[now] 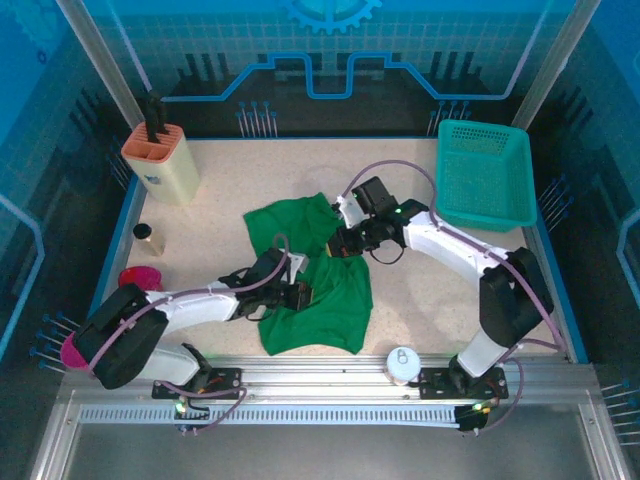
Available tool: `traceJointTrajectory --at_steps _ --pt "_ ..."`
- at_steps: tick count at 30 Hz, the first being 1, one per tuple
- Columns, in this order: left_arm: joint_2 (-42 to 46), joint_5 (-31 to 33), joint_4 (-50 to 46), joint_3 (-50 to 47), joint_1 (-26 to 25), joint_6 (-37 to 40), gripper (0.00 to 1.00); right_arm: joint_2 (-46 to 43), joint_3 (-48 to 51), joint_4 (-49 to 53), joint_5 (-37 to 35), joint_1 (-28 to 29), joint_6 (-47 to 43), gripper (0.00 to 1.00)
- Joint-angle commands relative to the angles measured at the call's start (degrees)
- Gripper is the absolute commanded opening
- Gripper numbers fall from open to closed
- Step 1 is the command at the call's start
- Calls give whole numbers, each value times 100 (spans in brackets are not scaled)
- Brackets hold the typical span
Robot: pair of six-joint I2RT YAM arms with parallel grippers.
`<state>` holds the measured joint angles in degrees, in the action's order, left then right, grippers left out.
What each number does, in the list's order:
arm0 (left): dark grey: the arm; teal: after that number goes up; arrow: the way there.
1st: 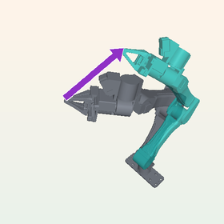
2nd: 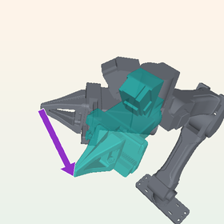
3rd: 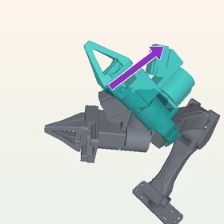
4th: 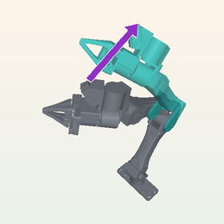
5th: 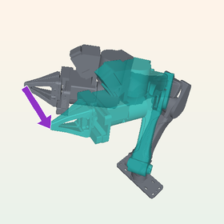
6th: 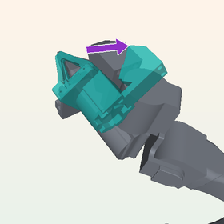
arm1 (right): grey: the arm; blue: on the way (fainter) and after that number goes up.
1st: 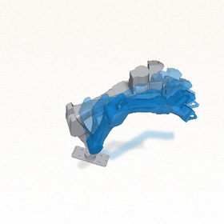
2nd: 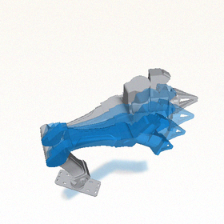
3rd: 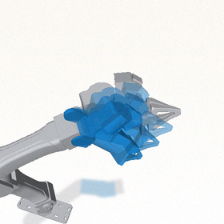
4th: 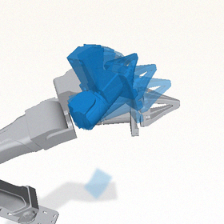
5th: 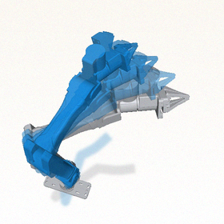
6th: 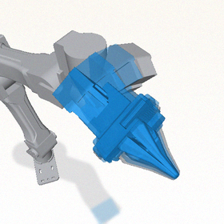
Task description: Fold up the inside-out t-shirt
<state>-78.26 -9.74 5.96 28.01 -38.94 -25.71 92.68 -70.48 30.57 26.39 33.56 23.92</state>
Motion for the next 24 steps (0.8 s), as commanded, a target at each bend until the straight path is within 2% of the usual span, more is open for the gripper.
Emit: traceJointTrajectory --at_steps 1,3,4,5,7,8,10,13,15,18,21,24 --pt "311 256 70 -321 -67 249 10 -420 62 -169 1627 -143 809 0" --pt "409 321 28 -380 -78 281 11 -468 77 -170 2064 -157 1070 0" --pt "450 369 -51 -376 -78 322 11 -479 78 -77 1936 -188 1105 0" --pt "500 396 -108 -370 -79 369 11 -469 81 23 1665 -221 1066 0" --pt "619 379 -65 -423 -79 516 13 -228 -133 498 486 -257 743 0" --pt "680 330 27 -469 -77 619 15 -59 -276 580 137 -235 589 0" --pt "895 316 1 -477 -80 877 19 326 -591 526 -57 -110 460 0" --pt "1590 166 -379 -260 -80 1138 29 402 -646 106 188 137 519 17" --pt "2135 105 -405 -244 -77 1147 36 210 -571 72 103 201 313 29" --pt "2564 70 -217 -247 -62 994 57 -352 -288 377 -781 212 -240 32" --pt "2306 -140 -432 155 6 937 61 -1038 294 351 -1529 221 -578 33" --pt "1686 -195 -482 496 165 754 62 -1568 1005 -53 -1496 225 -573 34"
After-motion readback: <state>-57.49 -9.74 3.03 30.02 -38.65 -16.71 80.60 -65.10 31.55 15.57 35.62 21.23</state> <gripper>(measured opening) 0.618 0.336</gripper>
